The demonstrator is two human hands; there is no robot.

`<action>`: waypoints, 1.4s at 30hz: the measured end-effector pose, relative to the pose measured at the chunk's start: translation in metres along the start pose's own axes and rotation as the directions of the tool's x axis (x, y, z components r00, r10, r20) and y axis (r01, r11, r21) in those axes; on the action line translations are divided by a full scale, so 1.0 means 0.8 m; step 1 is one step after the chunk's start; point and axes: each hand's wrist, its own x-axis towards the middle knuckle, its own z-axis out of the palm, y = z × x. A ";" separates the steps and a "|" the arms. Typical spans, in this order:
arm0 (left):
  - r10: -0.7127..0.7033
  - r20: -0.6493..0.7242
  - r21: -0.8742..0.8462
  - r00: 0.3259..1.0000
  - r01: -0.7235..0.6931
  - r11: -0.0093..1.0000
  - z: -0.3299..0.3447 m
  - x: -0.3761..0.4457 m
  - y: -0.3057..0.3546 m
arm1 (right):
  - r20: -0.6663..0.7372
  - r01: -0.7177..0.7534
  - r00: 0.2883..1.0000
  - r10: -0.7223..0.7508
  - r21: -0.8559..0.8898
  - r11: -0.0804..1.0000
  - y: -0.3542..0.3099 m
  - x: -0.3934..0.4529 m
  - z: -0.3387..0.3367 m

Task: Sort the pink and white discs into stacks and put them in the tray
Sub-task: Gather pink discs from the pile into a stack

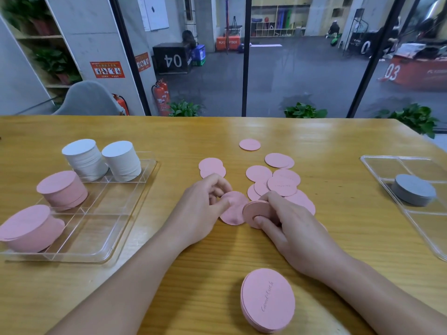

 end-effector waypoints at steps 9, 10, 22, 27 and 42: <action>0.170 0.119 -0.289 0.978 -0.129 0.949 0.015 -0.005 0.018 | -0.038 -0.016 0.999 0.016 0.014 1.000 -0.001 -0.002 0.005; 0.174 0.124 -0.311 0.977 -0.128 0.942 0.015 -0.004 0.017 | -0.033 -0.015 0.999 0.015 -0.003 1.000 -0.001 -0.001 0.005; 0.070 -0.081 0.486 0.994 -0.022 0.874 0.005 0.074 -0.053 | 0.022 -0.019 1.000 0.020 -0.040 0.999 -0.003 0.004 0.002; -0.009 0.016 0.566 1.000 -0.001 0.824 0.010 0.098 -0.055 | 0.022 -0.013 1.000 0.013 -0.030 0.999 -0.003 0.005 0.001; 0.048 0.093 0.292 0.994 -0.073 0.954 -0.011 -0.002 -0.026 | 0.043 0.002 0.999 -0.002 -0.003 1.000 -0.001 0.006 -0.004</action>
